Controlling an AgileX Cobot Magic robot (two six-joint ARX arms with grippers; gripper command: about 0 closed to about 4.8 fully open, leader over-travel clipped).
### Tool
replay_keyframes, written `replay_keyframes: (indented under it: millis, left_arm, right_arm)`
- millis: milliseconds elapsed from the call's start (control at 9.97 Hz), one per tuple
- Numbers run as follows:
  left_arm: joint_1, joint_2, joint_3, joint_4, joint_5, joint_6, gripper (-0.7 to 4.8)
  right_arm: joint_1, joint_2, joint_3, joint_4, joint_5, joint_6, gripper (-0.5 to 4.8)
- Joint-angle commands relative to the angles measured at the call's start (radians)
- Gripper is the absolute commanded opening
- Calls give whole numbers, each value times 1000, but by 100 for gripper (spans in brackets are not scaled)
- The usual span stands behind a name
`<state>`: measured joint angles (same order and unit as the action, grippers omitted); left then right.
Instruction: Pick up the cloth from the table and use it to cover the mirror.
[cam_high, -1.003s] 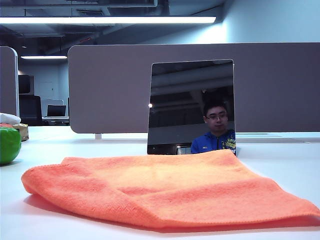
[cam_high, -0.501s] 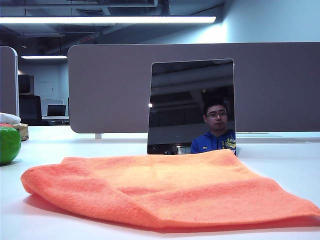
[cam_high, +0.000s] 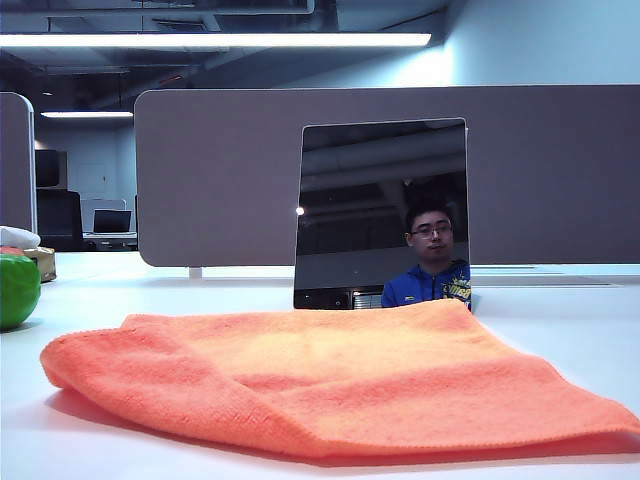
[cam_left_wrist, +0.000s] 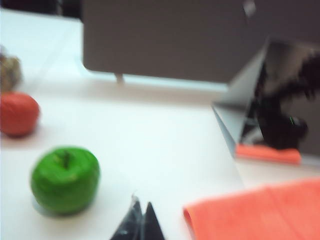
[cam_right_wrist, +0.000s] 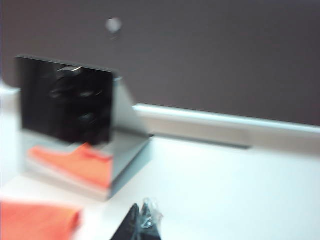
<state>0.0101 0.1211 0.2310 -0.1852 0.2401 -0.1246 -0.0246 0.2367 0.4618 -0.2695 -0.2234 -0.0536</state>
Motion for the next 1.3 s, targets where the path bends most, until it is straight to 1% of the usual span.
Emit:
replay_keyframes:
  millis: [100, 201, 301, 401, 501, 602, 702, 802, 902, 1003, 1203, 1304]
  left_arm:
    - [-3, 162, 35, -69, 246, 48, -5]
    - [-3, 204, 35, -69, 290, 74, -5]
    - [-3, 344, 35, -50, 357, 144, -5]
    - [-61, 381, 35, -33, 407, 181, 1]
    - [-77, 381, 35, -34, 407, 180, 24]
    - [-109, 381, 35, -35, 409, 180, 30]
    - [-126, 381, 35, -36, 410, 180, 32]
    - [-132, 381, 35, -36, 410, 180, 50]
    - [-146, 381, 32, -42, 419, 180, 127]
    - [-146, 380, 32, -69, 509, 177, 162]
    - [-146, 380, 32, -66, 508, 177, 161]
    - [-146, 380, 32, -60, 504, 177, 161]
  right_arm:
    - [52, 284, 158, -166, -255, -3, -5]
    - [87, 331, 159, -179, -254, -3, -5]
    - [283, 539, 159, -208, -230, -11, 64]
    - [500, 592, 159, -380, 3, -116, 124]
    - [520, 592, 159, -404, 8, -116, 129]
    - [552, 592, 159, -445, 11, -116, 154]
    - [579, 592, 159, -463, 13, -116, 154]
    - [597, 592, 159, -468, 13, -116, 154]
    - [707, 593, 159, -491, 58, -116, 176]
    - [831, 594, 159, -505, 117, -113, 182]
    - [836, 595, 158, -504, 115, -107, 183]
    - [835, 617, 158, -504, 145, -146, 213]
